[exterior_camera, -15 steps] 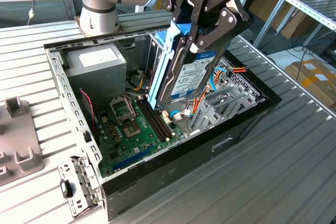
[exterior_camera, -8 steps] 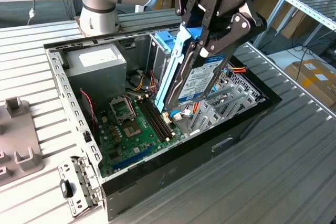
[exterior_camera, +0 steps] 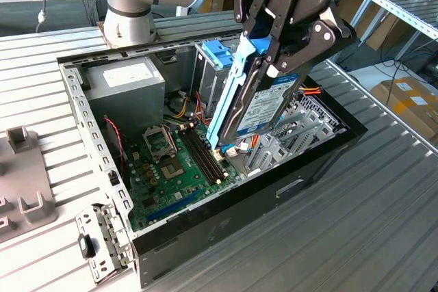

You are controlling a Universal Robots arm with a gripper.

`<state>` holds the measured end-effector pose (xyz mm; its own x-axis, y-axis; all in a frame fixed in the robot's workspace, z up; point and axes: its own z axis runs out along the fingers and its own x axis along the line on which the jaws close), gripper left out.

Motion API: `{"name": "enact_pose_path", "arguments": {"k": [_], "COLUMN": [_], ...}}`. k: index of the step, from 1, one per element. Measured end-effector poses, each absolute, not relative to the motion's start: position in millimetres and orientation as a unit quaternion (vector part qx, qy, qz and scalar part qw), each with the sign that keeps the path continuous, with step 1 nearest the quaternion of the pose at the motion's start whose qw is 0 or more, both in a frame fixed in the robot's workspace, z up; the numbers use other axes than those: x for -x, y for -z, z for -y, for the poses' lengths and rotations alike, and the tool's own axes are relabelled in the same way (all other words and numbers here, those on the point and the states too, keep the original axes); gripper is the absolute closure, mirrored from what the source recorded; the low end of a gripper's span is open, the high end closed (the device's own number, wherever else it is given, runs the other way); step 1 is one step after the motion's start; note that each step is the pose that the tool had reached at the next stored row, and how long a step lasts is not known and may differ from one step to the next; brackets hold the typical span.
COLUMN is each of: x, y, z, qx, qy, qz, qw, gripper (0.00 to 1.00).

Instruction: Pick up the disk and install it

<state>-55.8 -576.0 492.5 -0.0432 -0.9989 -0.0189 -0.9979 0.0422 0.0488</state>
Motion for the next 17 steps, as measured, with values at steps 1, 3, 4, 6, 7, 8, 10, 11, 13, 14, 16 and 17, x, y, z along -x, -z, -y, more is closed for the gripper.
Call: {"name": "enact_pose_path", "arguments": {"k": [1,3,4,6,7,8,10,11,13,14,16,17], "x": [55,55,54,53,52,52,51,50,48,48,47,45], "y": [-493,-492,-492,-492,-492,-492,-492,-492,-492,-492,-492,-492], "z": [577,578,579,580,581,581,583,583,586,586,587,589], "qx": [-0.692,-0.692,-0.692,-0.692,-0.692,-0.692,-0.692,-0.692,-0.692,-0.692,-0.692,-0.692], "qy": [0.024,0.024,0.024,0.024,0.024,0.024,0.024,0.024,0.024,0.024,0.024,0.024], "qz": [0.722,0.722,0.722,0.722,0.722,0.722,0.722,0.722,0.722,0.722,0.722,0.722], "qw": [0.010,0.010,0.010,0.010,0.010,0.010,0.010,0.010,0.010,0.010,0.010,0.010], "gripper": [0.63,0.63,0.63,0.63,0.63,0.63,0.63,0.63,0.63,0.63,0.63,0.63]}}
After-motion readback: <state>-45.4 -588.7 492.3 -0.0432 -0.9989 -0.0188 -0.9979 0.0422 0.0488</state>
